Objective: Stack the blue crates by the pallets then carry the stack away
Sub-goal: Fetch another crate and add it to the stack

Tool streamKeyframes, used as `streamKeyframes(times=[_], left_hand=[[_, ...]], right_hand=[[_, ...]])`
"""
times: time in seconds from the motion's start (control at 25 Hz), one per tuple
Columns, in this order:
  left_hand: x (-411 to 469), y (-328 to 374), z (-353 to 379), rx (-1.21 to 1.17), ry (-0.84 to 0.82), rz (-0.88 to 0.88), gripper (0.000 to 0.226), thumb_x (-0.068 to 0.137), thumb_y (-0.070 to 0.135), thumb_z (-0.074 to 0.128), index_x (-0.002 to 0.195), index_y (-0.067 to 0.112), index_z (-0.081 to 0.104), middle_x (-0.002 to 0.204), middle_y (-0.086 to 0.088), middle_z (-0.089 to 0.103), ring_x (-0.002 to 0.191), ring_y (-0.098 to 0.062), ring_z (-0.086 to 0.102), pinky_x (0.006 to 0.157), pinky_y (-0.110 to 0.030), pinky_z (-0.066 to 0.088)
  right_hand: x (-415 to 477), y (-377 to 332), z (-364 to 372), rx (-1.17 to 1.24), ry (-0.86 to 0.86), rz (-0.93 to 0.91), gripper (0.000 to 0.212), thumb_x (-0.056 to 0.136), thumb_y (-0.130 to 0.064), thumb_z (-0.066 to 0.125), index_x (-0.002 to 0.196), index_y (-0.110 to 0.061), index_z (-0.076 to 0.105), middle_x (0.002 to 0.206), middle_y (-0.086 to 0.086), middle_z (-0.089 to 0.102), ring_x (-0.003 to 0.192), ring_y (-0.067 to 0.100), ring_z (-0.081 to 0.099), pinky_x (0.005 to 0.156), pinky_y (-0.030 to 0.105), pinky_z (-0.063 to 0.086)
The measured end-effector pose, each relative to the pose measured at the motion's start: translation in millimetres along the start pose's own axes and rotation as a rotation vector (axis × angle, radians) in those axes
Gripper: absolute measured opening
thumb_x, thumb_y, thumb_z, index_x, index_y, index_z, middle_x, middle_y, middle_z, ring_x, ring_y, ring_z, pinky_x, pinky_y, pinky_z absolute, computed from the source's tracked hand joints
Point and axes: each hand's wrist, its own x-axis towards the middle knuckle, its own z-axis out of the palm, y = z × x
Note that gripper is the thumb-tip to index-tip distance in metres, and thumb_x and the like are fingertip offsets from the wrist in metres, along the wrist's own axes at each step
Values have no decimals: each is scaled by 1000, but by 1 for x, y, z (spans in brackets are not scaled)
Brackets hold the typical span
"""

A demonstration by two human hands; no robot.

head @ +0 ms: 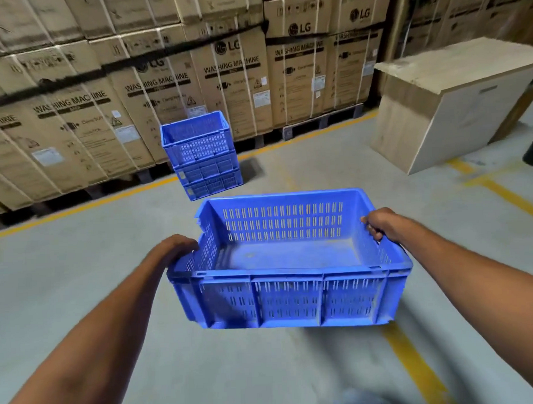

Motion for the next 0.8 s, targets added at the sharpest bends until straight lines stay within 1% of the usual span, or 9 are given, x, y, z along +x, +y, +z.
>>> streamKeyframes(times=[0.08,0.16,0.24,0.32,0.52,0.6,0.68,0.76,0.8], left_hand=[[20,10,-20,33,127,47,25,76,30,64,81,6,65,82,-14,65,76,-31,64,68,-31,47],[39,19,-32,103,233,55,30,78,35,57,86,7,64,93,-15,68,84,-33,66,72,-33,50],[69,26,-36,132,302,63,32,81,36,52,90,7,63,99,-16,68,85,-34,63,72,-34,48],[112,38,-43,101,377,50,35,85,35,50,94,5,64,103,-18,69,87,-35,63,71,-34,46],[202,89,-81,5,458,1,36,87,38,51,95,5,65,97,-15,67,83,-35,62,69,-33,44],[233,105,-103,-45,427,-36,37,85,41,52,86,5,63,88,-13,64,77,-33,59,66,-32,43],[265,112,-127,-83,391,-55,37,82,39,54,76,4,60,81,-15,62,72,-32,57,61,-31,39],[296,113,-148,-96,360,-95,32,84,31,57,79,0,62,83,-18,63,74,-33,58,61,-31,39],[313,113,-158,-95,340,-122,30,84,28,58,84,-1,64,86,-18,65,76,-33,60,62,-30,39]], right_hand=[[17,-33,19,-99,203,-83,21,92,-11,53,76,1,60,56,19,54,41,24,49,44,25,41],[37,-68,35,-185,319,-134,23,90,-18,57,90,3,66,85,27,69,71,36,68,62,35,51],[67,-98,49,-194,386,-182,36,92,-22,56,111,7,64,116,31,65,105,43,65,81,41,51],[104,-133,60,-220,420,-247,39,93,-24,55,115,8,61,122,31,62,112,45,61,86,43,50],[210,-235,74,-292,330,-323,39,95,-26,54,115,6,62,119,30,63,108,43,63,83,41,51],[250,-282,77,-347,198,-345,30,94,-23,54,101,4,66,94,26,70,84,37,69,69,37,51],[287,-324,86,-346,44,-374,26,93,-17,53,77,1,63,62,19,66,54,29,63,62,41,55],[320,-358,103,-380,-47,-385,27,93,-15,51,71,-1,57,57,18,63,50,28,60,63,44,57],[334,-376,115,-394,-67,-389,25,94,-14,50,73,-1,56,57,18,62,48,27,59,58,41,55]])
